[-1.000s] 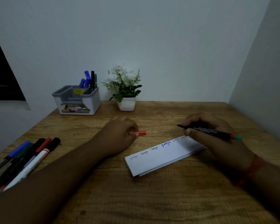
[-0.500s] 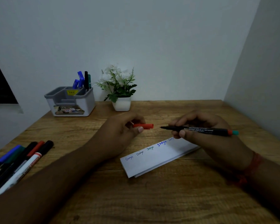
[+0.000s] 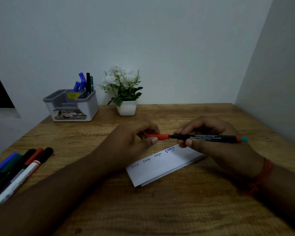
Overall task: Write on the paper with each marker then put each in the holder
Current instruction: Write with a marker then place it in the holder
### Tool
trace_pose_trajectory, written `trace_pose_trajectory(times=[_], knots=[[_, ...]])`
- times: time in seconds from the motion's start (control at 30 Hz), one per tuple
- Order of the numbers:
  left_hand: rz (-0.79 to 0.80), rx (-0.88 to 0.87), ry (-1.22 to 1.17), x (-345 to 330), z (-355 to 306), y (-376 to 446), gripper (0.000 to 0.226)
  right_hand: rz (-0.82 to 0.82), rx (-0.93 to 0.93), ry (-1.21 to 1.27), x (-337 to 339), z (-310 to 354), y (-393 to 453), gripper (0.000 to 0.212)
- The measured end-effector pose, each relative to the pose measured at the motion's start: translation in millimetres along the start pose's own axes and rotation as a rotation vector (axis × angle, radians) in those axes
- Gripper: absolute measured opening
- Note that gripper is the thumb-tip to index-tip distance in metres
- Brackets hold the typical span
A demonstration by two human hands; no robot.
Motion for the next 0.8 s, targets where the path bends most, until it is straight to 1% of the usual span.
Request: trace_pose_trajectory(times=[0.17, 0.3, 0.47, 0.63, 0.8], knots=[[0.004, -0.035, -0.024, -1, -9, 0, 0.016, -0.001, -0.012, 0.058, -1, -5, 2, 0.017], [0.024, -0.024, -0.073, -5, -13, 1, 0.017, -0.057, -0.021, -0.126, 4, -4, 2, 0.019], [0.045, -0.027, -0.075, -12, -22, 0, 0.015, -0.042, -0.031, -0.043, -2, -8, 2, 0.017], [-0.006, -0.016, -0.094, -14, -27, 2, 0.012, -0.067, 0.004, 0.004, -3, -7, 4, 0.015], [-0.011, -0.006, -0.076, -12, -30, 7, 0.012, -0.099, 0.014, 0.034, -2, -6, 6, 0.012]])
Point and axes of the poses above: each hand's wrist, its own y-axis towards the middle knuckle, its own x-axis out of the back of the hand, z = x × y, the point moved 9 cm from there along y, towards the middle knuckle, and after that the axes turned 4 degrees about z, right-handed, at the moved point
